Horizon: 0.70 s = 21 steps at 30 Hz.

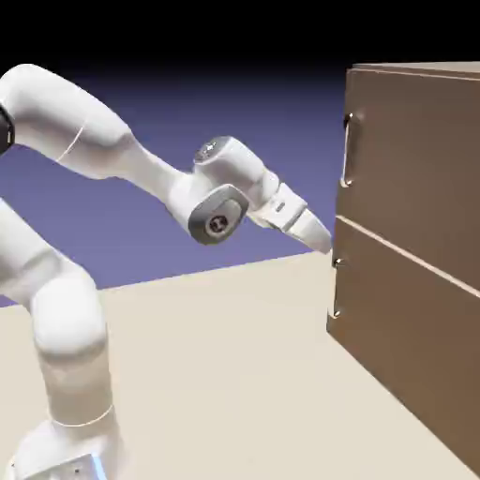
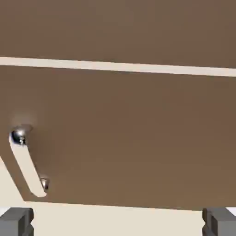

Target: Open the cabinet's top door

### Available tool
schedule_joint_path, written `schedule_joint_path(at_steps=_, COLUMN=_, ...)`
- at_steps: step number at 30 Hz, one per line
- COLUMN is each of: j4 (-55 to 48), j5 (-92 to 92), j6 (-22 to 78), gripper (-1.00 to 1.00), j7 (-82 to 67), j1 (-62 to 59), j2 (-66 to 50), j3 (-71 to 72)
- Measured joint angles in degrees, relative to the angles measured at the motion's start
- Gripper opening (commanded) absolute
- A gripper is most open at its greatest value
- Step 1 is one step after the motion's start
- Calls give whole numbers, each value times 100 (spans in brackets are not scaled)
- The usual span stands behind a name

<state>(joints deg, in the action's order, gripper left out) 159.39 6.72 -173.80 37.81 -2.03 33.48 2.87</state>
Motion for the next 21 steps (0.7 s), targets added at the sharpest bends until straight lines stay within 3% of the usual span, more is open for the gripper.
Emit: schedule_joint_path(at_steps=21, j4=-1256, j5=5234, j6=164, gripper=100, j7=-3613, j1=-2113, j2=642, j3=2237)
